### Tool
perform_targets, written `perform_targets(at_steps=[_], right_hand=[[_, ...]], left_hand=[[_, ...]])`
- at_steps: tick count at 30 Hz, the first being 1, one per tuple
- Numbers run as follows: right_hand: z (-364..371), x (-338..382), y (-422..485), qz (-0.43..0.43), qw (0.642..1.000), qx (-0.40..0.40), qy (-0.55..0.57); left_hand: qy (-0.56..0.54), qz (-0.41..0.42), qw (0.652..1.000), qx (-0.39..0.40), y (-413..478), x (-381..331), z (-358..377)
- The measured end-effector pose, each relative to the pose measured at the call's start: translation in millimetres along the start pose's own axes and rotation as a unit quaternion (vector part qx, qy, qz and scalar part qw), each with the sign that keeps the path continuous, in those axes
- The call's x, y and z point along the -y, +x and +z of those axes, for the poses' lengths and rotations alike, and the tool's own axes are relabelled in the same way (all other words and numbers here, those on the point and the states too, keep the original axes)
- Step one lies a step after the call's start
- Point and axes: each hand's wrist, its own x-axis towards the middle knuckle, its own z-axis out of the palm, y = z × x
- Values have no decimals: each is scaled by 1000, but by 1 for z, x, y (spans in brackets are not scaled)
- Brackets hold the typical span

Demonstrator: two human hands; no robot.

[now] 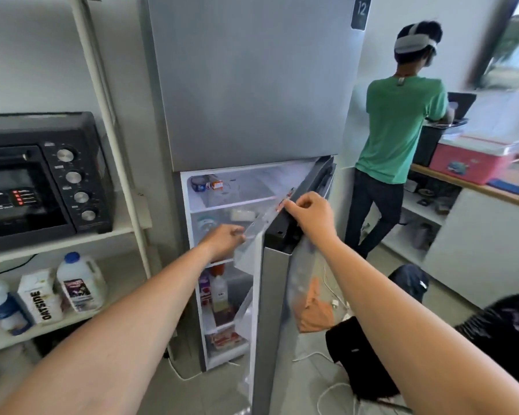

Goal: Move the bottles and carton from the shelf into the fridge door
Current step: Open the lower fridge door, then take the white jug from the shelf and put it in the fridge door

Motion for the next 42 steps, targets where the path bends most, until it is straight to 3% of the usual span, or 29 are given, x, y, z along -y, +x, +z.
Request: perform_targets(at_steps=[4,10,13,23,28,42], right_hand=[[-46,1,-5,42,998,34,-28],[-116,-10,-14,68,961,82,-256],[-143,-22,-14,83,952,87,-282],[-214,-82,4,81,913,-5,-399],[-244,-114,25,100,895,-42,-432],[-290,-181,71,103,880,-109,-452]], left_hand=[[67,48,997,-14,-8,-19,32],[159,138,978,4,1,-54,84],[201,163,966,15,10,-68,103],[288,256,920,73,34,-127,175],[328,327,884,64,38,-139,206],[327,293,896,64,57,-197,267]])
